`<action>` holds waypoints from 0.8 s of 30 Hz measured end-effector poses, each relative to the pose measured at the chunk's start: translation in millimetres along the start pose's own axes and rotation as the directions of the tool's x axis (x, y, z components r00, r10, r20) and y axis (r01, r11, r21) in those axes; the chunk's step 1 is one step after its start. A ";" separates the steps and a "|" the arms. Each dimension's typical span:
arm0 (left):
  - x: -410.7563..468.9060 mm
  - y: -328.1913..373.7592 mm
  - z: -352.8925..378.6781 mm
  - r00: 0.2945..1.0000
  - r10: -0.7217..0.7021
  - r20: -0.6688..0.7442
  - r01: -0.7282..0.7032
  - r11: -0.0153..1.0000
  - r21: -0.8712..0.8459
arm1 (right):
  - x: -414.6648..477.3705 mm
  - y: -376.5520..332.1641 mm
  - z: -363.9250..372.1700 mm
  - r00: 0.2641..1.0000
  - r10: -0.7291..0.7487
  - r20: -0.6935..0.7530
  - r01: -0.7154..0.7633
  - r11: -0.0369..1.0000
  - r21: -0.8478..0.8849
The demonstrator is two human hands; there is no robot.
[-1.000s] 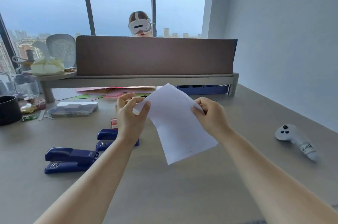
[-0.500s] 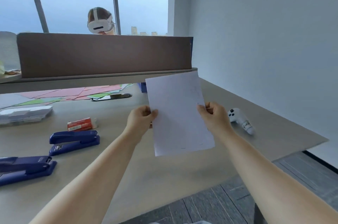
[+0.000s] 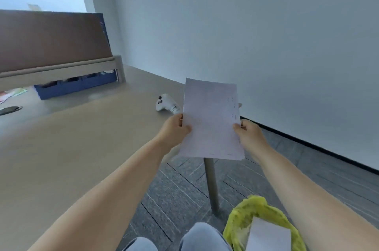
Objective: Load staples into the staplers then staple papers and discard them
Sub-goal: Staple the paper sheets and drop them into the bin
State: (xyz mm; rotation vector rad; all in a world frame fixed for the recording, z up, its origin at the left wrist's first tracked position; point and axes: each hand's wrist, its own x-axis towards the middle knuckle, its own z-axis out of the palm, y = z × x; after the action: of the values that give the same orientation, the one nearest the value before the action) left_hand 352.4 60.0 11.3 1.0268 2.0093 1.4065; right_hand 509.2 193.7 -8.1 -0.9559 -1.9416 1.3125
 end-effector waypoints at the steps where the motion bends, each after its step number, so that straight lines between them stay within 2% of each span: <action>1: 5.2 2.6 23.6 1.000 0.001 0.017 -0.001 1.000 0.025 | -2.0 16.6 -18.3 0.998 0.053 -0.023 -0.053 0.998 -0.016; 7: 22.6 -13.3 154.9 0.978 -0.062 0.201 0.027 0.985 0.170 | -33.0 113.0 -104.5 0.930 0.353 -0.103 -0.349 0.936 0.052; 11: 23.8 -40.2 219.8 0.938 -0.162 0.308 0.102 0.974 0.203 | -53.6 168.8 -130.6 0.867 0.491 -0.078 -0.479 0.867 0.135; 15: 27.7 -76.7 263.5 0.868 -0.287 0.405 0.198 0.948 0.249 | -63.3 226.7 -138.1 0.792 0.597 -0.124 -0.564 0.795 0.224; 19: 29.4 -120.7 290.5 0.813 -0.383 0.438 0.239 0.906 0.349 | -73.0 278.0 -130.3 0.693 0.706 -0.143 -0.691 0.708 0.148; 21: 26.8 -141.4 300.8 0.764 -0.432 0.479 0.240 0.880 0.411 | -77.1 302.8 -122.8 0.639 0.755 -0.146 -0.752 0.653 0.085; 24: 25.8 -168.2 311.0 0.706 -0.495 0.506 0.227 0.835 0.501 | -81.1 334.2 -111.0 0.606 0.782 -0.144 -0.793 0.609 -0.025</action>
State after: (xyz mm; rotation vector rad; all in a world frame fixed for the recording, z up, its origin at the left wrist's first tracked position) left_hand 514.5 227.0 -256.1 0.9938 1.8618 0.3443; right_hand 719.7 267.1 -292.4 -2.0546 -1.4957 1.5619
